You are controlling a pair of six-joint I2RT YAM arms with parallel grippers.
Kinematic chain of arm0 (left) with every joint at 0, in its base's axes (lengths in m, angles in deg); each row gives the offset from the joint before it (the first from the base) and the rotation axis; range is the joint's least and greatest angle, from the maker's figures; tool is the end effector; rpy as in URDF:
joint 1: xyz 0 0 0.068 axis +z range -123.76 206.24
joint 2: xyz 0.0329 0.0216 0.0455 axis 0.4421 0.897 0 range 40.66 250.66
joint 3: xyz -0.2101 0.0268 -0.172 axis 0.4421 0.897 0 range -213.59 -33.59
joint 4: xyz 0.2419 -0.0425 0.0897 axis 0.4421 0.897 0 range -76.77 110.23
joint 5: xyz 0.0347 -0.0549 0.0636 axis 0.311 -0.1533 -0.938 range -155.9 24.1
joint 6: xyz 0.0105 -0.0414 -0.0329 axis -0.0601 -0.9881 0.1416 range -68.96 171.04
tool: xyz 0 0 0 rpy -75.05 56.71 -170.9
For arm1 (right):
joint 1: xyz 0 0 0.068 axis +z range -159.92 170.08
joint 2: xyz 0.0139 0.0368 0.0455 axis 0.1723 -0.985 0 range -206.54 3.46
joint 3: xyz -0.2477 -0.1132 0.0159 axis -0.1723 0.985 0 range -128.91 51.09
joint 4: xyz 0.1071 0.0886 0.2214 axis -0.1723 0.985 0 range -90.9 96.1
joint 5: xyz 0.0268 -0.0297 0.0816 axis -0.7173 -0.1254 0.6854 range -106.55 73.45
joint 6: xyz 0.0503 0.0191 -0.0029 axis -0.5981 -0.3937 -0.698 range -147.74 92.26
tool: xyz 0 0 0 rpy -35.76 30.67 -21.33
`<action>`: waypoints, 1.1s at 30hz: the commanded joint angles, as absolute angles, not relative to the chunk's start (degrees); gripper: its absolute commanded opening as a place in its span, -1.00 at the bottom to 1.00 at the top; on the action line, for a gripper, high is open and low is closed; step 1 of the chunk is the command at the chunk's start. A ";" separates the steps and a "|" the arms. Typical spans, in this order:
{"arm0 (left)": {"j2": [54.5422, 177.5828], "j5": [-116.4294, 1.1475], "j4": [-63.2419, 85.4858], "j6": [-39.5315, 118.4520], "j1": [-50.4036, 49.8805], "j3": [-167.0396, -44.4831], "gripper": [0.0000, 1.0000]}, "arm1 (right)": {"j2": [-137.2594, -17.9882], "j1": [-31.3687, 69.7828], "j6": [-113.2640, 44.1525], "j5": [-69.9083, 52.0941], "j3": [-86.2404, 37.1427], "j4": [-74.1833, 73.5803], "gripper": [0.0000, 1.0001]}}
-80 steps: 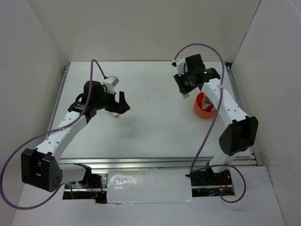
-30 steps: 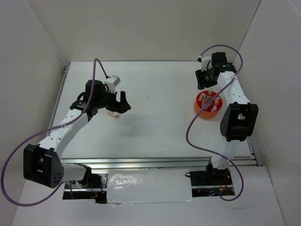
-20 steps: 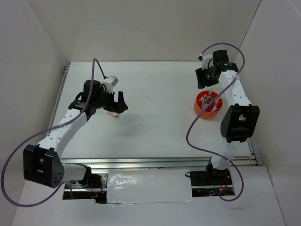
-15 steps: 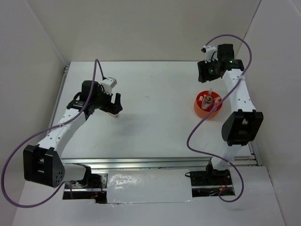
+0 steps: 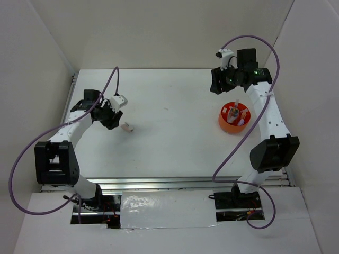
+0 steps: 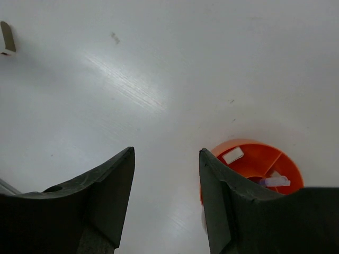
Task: Sort the stationery into containers
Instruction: Pick up the stapler from the center of the board.
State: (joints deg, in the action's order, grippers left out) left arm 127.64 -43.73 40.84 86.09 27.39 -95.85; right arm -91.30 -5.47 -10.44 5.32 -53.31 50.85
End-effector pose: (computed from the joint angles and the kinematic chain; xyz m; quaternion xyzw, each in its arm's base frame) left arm 0.3193 -0.0070 0.2445 0.3301 0.8704 -0.0746 0.3576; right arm 0.3506 0.0406 0.4049 -0.2450 0.8667 0.1277 0.4154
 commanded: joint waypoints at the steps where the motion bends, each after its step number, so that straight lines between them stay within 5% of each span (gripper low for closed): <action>1: 126.97 -34.72 37.57 100.92 29.48 -95.73 0.10 | -89.79 -5.09 -11.57 6.57 -52.28 52.45 0.17; 9: 135.82 -27.59 47.22 123.87 29.49 -103.44 -0.36 | -90.14 -4.12 -11.66 7.45 -51.13 53.50 0.15; 19: 155.43 -23.98 75.17 138.92 29.05 -130.43 0.05 | -89.62 -3.68 -11.04 7.36 -48.76 54.56 0.14; 33: 164.23 -25.91 82.04 145.70 26.85 -135.37 0.06 | -91.73 -3.50 -10.69 7.88 -49.37 55.97 0.13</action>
State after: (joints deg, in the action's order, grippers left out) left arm 163.11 -28.08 79.66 142.52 27.39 -133.88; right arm -91.65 -4.12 -11.18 6.85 -48.68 54.61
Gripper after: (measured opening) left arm 0.532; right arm 0.564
